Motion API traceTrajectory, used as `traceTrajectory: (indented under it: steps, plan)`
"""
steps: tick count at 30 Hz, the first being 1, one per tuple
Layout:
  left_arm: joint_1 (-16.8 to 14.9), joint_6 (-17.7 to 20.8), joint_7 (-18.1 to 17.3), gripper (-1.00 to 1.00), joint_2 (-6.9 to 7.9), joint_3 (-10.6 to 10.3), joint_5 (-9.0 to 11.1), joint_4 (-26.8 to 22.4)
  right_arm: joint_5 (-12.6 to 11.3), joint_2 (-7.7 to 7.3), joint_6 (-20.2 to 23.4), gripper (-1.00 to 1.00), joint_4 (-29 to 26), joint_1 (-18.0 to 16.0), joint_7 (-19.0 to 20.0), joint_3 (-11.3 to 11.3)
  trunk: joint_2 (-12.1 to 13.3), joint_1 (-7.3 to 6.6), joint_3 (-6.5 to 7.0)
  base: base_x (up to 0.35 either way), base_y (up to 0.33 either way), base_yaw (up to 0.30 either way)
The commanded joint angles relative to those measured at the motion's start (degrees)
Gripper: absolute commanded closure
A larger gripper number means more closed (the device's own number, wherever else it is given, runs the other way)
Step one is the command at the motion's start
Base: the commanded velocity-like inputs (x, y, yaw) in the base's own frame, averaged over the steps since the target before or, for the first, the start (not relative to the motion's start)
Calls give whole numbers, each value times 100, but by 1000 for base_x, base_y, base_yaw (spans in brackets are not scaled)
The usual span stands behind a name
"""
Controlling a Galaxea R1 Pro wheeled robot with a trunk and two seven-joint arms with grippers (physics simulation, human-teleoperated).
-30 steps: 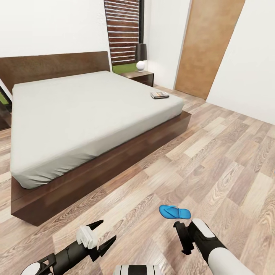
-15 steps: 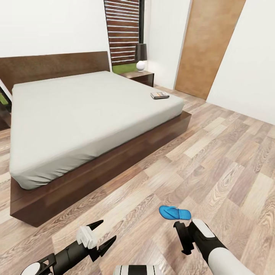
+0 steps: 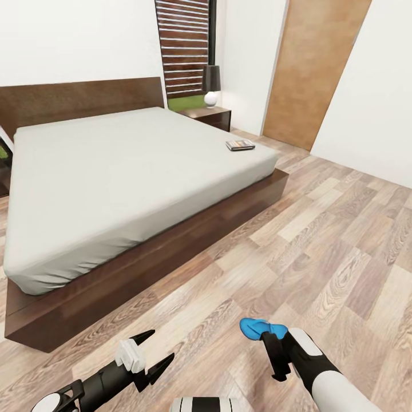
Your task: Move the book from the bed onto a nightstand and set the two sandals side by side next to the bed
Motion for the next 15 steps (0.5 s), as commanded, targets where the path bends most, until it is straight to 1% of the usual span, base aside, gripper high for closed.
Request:
traceTrajectory:
  steps: [1, 3, 5, 7, 9, 12, 15]
  plan:
    - [0, 59, -5, -100, 4, -4, 60, -4, -22, 0, 27, -100, -11, -1, -29, -21, -1, 0, -4, 229, 0, 0]
    - [0, 54, -5, -100, 4, -4, 60, -4, -29, -2, 33, -100, -13, -1, -27, -35, -1, 0, -4, 191, 0, 0]
    - [0, 52, -5, -100, 4, -5, 60, -4, -112, -1, 37, -100, -16, -1, -25, -142, -1, 0, -4, 82, 0, 0]
    - [0, 51, -5, -100, 4, -4, 60, -4, -381, -2, 37, -100, -14, -1, 28, -329, -1, 0, -4, 33, 0, 0]
    - [0, 51, -5, -100, 4, -6, 60, -4, -674, -4, 38, -100, -7, -1, 178, -428, -1, 0, -4, 14, 0, 0]
    - [0, 51, -5, -100, 4, -6, 60, -4, -849, -2, 37, -100, -5, -1, 295, -475, -1, 0, -4, 6, 0, 0]
    - [0, 50, -5, -100, 4, -5, 60, -4, -918, -1, 37, -100, -3, -1, 343, -493, -1, 0, -4, 1, 0, 0]
